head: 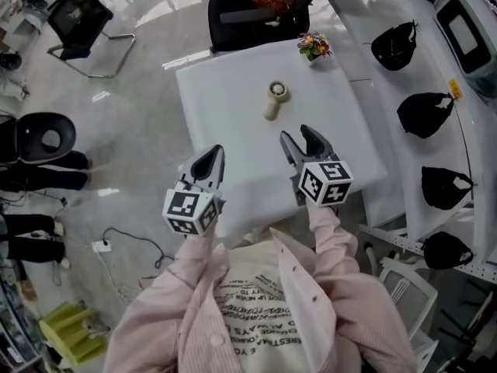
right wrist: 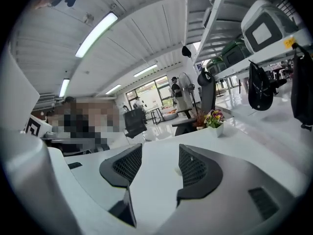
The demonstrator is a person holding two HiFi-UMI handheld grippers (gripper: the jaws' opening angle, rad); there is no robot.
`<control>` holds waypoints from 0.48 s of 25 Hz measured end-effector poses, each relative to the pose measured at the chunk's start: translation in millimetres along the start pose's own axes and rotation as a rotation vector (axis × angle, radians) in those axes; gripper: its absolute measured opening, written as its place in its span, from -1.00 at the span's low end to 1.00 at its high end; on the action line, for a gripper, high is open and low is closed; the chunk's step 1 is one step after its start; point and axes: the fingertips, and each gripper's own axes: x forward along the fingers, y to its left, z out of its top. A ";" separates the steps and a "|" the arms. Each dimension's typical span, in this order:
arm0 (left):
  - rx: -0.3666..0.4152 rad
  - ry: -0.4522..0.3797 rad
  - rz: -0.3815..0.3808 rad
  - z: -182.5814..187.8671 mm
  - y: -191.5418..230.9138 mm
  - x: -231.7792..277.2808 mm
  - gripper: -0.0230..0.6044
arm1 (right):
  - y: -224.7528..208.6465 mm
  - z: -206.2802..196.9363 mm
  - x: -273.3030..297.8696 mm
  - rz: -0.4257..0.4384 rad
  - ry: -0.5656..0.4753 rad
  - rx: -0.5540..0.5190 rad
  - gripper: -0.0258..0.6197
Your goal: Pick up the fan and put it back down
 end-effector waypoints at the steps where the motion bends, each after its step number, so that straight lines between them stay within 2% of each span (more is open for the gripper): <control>1: -0.004 0.007 0.000 0.2 2.9 8.3 -0.92 | -4.3 -1.2 8.4 0.000 0.013 0.010 -0.21; 7: -0.037 0.053 0.009 -6.5 16.2 50.9 -0.92 | -24.4 -13.2 57.7 0.002 0.087 0.064 -0.21; 12: -0.055 0.095 0.016 -16.7 23.8 81.5 -0.92 | -43.0 -30.5 91.6 -0.011 0.143 0.153 -0.21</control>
